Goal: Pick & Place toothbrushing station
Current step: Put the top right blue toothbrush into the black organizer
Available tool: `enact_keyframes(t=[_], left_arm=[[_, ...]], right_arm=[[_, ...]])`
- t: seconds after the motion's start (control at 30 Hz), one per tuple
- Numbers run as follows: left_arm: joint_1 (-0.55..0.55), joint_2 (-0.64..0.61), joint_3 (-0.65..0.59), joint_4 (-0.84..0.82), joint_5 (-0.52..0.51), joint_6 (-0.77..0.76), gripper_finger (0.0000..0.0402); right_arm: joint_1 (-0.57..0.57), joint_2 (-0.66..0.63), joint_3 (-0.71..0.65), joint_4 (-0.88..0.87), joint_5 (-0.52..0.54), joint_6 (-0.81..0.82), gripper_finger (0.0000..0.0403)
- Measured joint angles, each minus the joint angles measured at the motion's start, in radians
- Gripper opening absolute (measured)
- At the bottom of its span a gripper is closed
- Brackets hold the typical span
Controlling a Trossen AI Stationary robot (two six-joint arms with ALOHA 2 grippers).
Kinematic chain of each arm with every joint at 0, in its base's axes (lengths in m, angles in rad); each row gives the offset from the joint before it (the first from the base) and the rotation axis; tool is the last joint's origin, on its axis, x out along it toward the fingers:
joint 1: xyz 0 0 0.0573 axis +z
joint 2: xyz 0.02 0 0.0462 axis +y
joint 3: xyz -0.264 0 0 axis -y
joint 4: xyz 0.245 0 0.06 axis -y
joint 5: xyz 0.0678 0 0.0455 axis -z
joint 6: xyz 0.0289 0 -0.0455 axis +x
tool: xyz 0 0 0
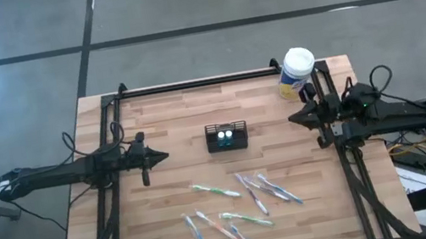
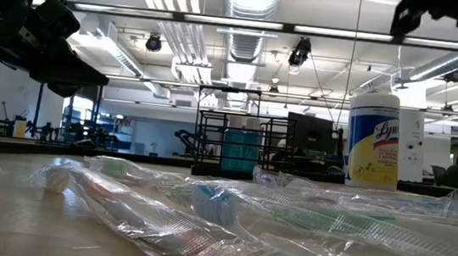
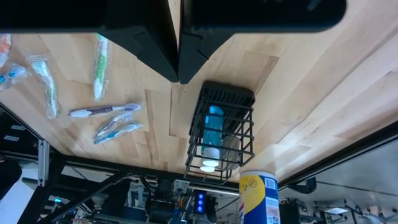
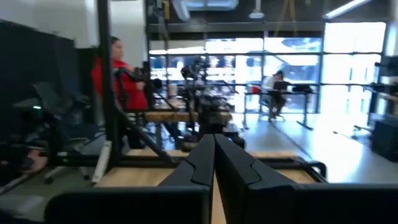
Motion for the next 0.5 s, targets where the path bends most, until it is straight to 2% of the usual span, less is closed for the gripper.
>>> enact_keyframes(t=[0.1,0.23,0.5], left_arm=[[0.000,0.000,0.000,0.000,0.000,-0.001,0.0014],[0.000,0.000,0.000,-0.001,0.000,-0.001,0.0014],[0.000,0.000,0.000,-0.001,0.000,-0.002,0.0014]], right_arm=[[0.003,-0.038,-0.060,0.006,0.063,0.003,0.0008],[0.008,-0.065,-0.157,0.078,0.201,0.035,0.0008],[0.056,-0.075,-0.240,0.124,0.212,0.059,0.0008]])
